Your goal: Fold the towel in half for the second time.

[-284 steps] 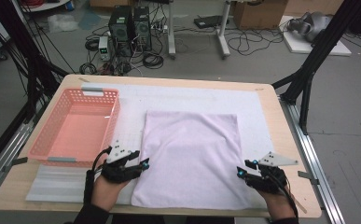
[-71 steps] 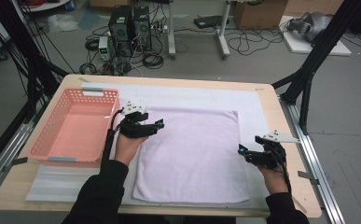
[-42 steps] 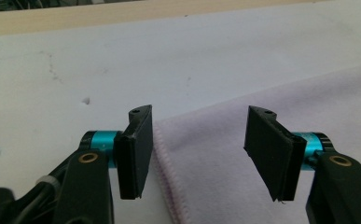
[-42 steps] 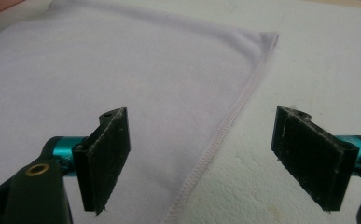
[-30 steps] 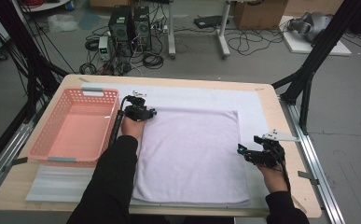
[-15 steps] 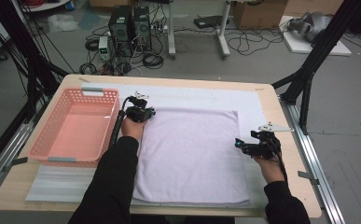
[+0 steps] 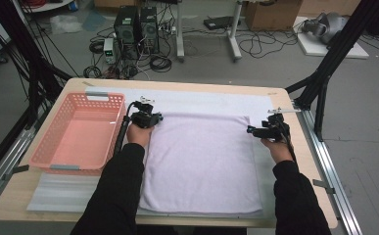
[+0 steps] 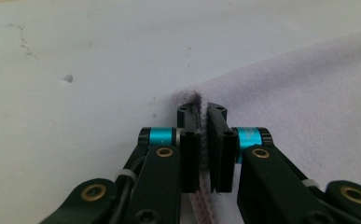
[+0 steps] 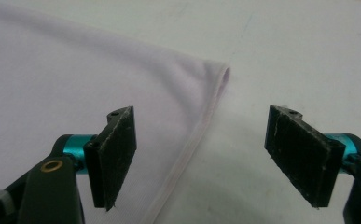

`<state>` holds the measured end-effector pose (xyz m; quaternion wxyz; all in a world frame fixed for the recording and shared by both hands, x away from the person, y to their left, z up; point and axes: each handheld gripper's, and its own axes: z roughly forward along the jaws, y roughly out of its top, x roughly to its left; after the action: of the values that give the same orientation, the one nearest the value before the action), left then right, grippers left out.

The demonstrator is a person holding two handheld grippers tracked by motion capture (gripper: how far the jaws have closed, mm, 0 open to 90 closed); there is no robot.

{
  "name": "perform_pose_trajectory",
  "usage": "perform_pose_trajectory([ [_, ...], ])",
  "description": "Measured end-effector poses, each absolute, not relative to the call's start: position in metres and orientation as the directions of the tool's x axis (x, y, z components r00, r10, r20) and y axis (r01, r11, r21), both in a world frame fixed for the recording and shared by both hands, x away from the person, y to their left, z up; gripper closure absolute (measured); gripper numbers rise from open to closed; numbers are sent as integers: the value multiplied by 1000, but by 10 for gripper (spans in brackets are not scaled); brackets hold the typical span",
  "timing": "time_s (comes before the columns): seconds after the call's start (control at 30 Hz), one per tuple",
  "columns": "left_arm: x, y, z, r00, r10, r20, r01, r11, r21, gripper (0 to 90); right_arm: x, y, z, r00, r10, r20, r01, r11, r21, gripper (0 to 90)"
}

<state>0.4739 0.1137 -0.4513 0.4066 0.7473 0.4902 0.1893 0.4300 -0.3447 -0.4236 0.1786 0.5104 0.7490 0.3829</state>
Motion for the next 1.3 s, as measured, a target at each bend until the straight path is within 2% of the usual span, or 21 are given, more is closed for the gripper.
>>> perform_pose_trajectory([
  [0.23, 474, 115, -451, 447, 886, -124, 582, -183, 792, 839, 460, -337, -431, -402, 906, 132, 663, 189, 724, 308],
  [0.5, 474, 115, -452, 444, 885, -137, 587, -172, 791, 839, 473, -328, -441, -417, 897, 144, 669, 197, 716, 476],
  [0.6, 475, 116, -452, 441, 886, -142, 589, -166, 791, 839, 474, -323, -443, -427, 897, 114, 664, 225, 713, 528],
  [0.77, 475, 116, -452, 441, 885, -147, 592, -163, 789, 840, 474, -317, -442, -484, 872, 75, 638, 293, 712, 770],
  [0.83, 475, 116, -452, 440, 886, -147, 591, -162, 790, 839, 474, -315, -442, -497, 864, 76, 635, 303, 711, 822],
  [0.97, 474, 115, -451, 432, 889, -149, 596, -158, 787, 840, 475, -316, -441, -500, 861, 89, 639, 298, 709, 849],
  [1.17, 473, 115, -445, 423, 897, -131, 574, -154, 804, 852, 474, -311, -439, -497, 868, 17, 601, 330, 728, 855],
  [1.3, 473, 117, -438, 393, 907, -150, 548, -100, 830, 854, 473, -310, -436, -479, 878, -16, 565, 322, 759, 855],
])
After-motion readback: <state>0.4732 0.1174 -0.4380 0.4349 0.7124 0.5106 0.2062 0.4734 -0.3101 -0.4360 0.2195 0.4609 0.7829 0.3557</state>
